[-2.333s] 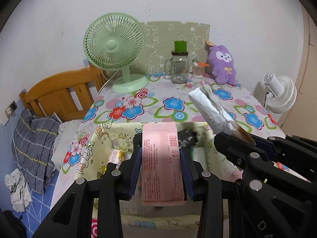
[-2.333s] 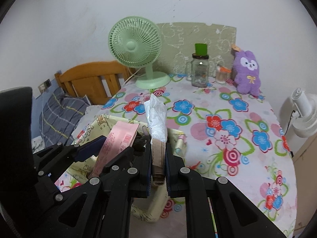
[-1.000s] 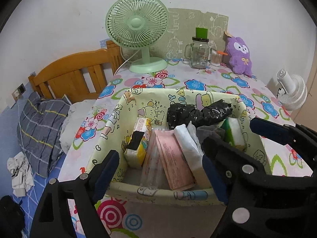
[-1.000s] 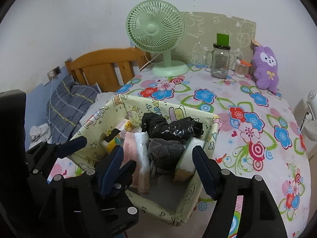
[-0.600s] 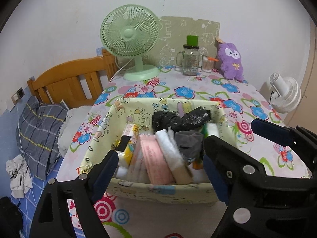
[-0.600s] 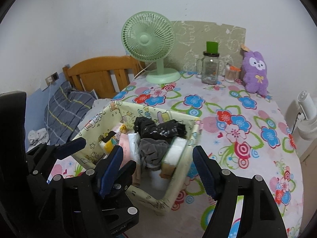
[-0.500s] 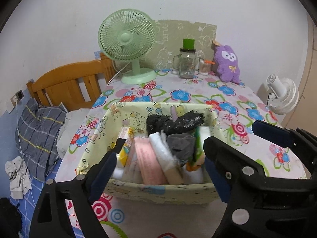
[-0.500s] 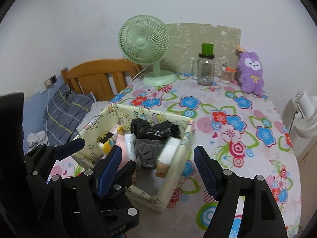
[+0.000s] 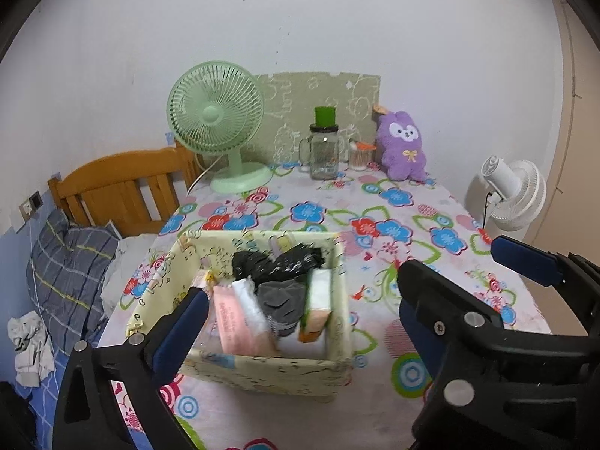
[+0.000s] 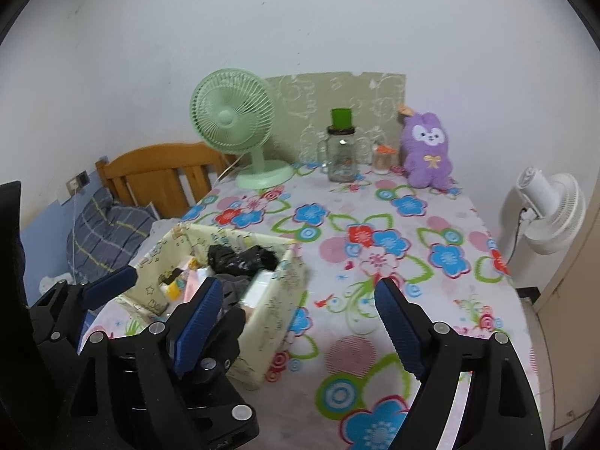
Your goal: Organize soft objects
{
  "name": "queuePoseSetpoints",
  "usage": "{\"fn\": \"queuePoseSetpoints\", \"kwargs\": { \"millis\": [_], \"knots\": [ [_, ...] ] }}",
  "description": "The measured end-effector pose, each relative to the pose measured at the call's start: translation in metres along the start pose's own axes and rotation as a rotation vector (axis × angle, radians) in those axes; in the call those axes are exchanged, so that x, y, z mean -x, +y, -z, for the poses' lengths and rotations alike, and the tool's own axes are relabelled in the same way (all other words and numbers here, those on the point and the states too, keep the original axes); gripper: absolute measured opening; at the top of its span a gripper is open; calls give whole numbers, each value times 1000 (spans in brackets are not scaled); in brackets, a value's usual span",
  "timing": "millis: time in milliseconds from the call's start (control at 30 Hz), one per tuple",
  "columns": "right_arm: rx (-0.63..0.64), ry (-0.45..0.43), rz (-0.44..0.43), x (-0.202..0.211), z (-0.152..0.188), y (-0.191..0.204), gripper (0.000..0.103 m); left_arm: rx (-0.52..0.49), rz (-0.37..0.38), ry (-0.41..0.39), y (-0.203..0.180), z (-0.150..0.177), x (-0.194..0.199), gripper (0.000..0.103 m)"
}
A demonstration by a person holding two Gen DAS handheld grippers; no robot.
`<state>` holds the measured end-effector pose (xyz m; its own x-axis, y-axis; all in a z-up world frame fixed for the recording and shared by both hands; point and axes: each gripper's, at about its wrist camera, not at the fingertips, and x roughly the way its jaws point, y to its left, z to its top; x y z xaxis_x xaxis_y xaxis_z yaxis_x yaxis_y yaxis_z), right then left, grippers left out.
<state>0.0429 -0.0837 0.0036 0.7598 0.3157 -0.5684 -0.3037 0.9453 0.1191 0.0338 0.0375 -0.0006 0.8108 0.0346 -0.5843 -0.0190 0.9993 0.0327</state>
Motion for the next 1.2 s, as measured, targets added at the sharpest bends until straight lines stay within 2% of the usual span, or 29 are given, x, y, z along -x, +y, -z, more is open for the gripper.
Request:
{"fn": "queuePoseSetpoints", "kwargs": {
  "millis": [100,767,1000,1200],
  "knots": [
    [-8,-20,21,11,-1,-11,91,-3,1,-17,-8,-3,7,103],
    [-80,-169,149,86,-1,-76,93,-23,14,-112,-48,-21,53,103],
    [-108,-226,189,106,3,-88,99,-27,12,-143,-51,-23,67,103],
    [-119,-229,189,110,7,-93,99,-34,13,-142,-54,-22,68,103]
  ]
}}
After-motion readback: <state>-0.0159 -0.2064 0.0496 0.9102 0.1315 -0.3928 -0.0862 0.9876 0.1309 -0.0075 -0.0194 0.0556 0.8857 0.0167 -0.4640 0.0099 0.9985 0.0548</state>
